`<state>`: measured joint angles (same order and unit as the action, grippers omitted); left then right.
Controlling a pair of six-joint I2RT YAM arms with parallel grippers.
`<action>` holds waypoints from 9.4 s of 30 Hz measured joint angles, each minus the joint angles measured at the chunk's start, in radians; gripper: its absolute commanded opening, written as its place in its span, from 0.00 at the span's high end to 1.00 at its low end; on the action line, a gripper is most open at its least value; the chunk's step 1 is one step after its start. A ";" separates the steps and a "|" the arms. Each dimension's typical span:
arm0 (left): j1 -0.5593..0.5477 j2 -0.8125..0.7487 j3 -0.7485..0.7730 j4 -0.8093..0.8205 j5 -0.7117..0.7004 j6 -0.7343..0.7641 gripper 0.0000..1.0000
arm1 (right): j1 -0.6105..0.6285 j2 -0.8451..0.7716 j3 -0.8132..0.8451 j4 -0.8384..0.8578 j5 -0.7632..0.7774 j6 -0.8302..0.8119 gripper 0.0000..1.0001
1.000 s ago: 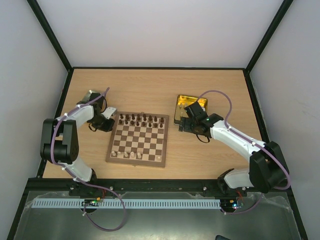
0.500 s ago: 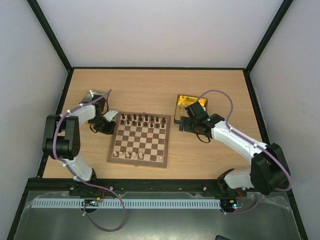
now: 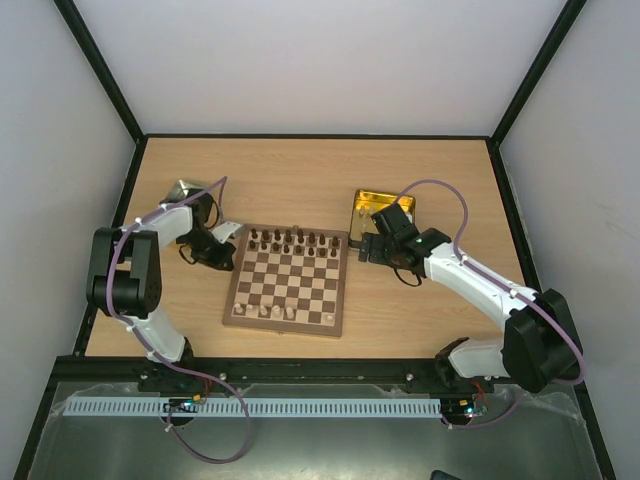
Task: Set up the chess pieces on the board
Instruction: Move the chessboard to the center of the board, then move the storage box to the center of the board, then pick up the chess piece from the storage box.
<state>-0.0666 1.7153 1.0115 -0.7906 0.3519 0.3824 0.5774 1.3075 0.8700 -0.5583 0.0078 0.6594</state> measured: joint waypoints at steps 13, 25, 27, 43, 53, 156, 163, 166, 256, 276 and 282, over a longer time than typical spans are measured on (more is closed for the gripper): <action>-0.025 0.038 0.011 -0.061 0.027 0.063 0.98 | 0.000 -0.016 0.000 -0.005 0.009 0.007 0.02; -0.039 0.044 0.004 -0.109 0.038 0.141 0.98 | 0.000 0.039 0.048 0.002 -0.008 0.018 0.02; -0.048 0.044 -0.002 -0.116 0.045 0.154 0.98 | 0.000 0.041 0.052 0.003 -0.008 0.018 0.02; -0.075 0.055 -0.005 -0.146 0.078 0.193 0.98 | 0.000 0.052 0.054 0.002 -0.005 0.018 0.02; -0.019 0.026 -0.007 -0.110 -0.007 0.160 0.37 | -0.034 0.098 0.189 -0.022 0.047 -0.021 0.51; 0.085 -0.124 -0.020 -0.045 -0.058 0.060 0.23 | -0.014 0.207 0.185 -0.201 -0.108 0.003 0.58; 0.085 -0.131 -0.020 -0.042 -0.057 0.059 0.23 | 0.046 0.288 0.241 -0.198 -0.124 0.023 0.62; 0.085 -0.132 -0.020 -0.042 -0.057 0.059 0.23 | 0.047 0.311 0.246 -0.196 -0.126 0.024 0.64; 0.090 -0.166 -0.014 -0.060 -0.065 0.077 0.21 | 0.340 -0.021 0.068 -0.330 -0.034 0.330 0.62; 0.090 -0.267 0.088 -0.171 -0.098 0.074 0.01 | 0.200 -0.068 0.159 -0.387 0.014 0.267 0.19; 0.090 -0.267 0.149 -0.180 -0.091 0.051 0.01 | 0.200 -0.065 0.199 -0.396 0.014 0.282 0.23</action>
<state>0.0231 1.4479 1.1603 -0.9703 0.2607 0.4339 0.7776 1.2427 1.0691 -0.9539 0.0216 0.9417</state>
